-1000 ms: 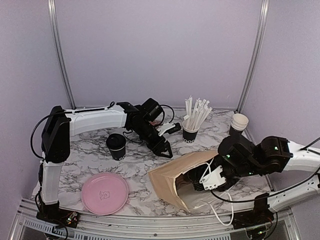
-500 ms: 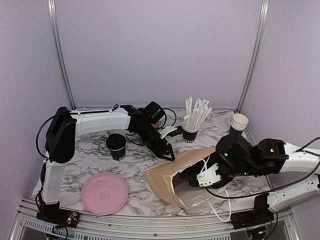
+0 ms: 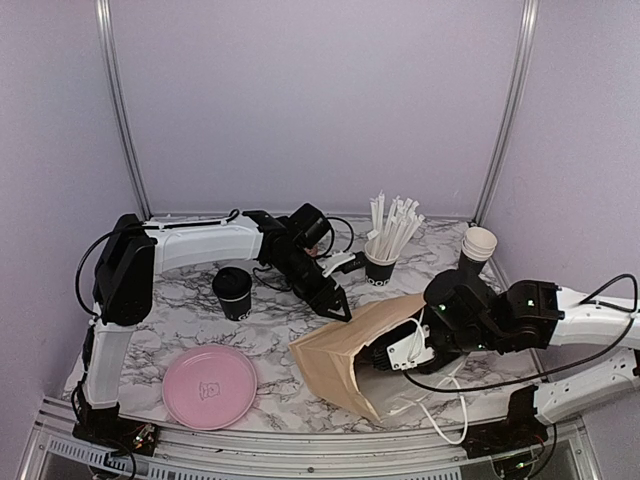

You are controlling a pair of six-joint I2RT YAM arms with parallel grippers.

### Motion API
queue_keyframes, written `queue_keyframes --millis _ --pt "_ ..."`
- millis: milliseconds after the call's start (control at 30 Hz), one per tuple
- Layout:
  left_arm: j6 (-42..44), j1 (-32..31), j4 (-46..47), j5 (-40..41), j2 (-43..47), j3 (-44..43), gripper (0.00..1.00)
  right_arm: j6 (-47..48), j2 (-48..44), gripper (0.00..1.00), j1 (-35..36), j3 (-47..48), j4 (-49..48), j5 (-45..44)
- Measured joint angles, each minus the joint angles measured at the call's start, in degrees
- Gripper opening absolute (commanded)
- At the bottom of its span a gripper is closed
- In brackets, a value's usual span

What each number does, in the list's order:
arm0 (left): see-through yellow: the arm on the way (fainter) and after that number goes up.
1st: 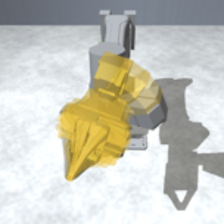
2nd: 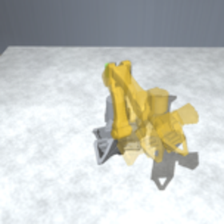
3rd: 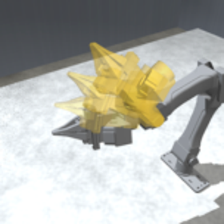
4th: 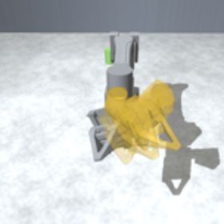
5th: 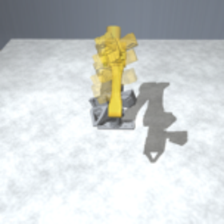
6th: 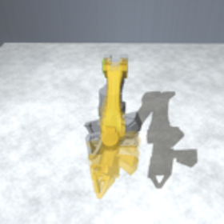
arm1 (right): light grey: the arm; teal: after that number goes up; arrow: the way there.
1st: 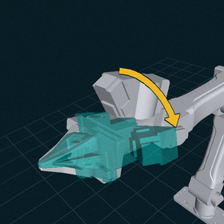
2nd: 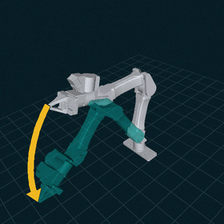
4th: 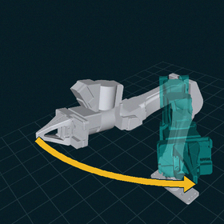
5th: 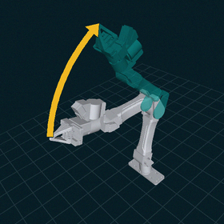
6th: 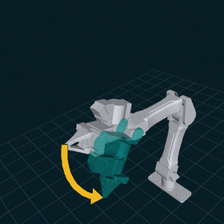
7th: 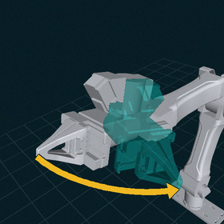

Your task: Pack the takeout coffee

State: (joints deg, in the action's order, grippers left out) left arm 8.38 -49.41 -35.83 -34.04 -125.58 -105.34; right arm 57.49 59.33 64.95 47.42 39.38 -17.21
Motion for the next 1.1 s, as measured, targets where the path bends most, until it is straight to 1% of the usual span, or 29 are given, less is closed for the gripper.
queue_keyframes --millis 500,1100 --pt "0.00 0.02 0.00 0.00 -0.02 0.02 0.60 1.64 1.75 0.29 -0.55 -0.83 -3.80 2.16" --pt "0.00 0.17 0.04 0.13 -0.09 0.31 0.61 2.56 5.68 0.29 -2.03 0.09 -4.92 4.09"
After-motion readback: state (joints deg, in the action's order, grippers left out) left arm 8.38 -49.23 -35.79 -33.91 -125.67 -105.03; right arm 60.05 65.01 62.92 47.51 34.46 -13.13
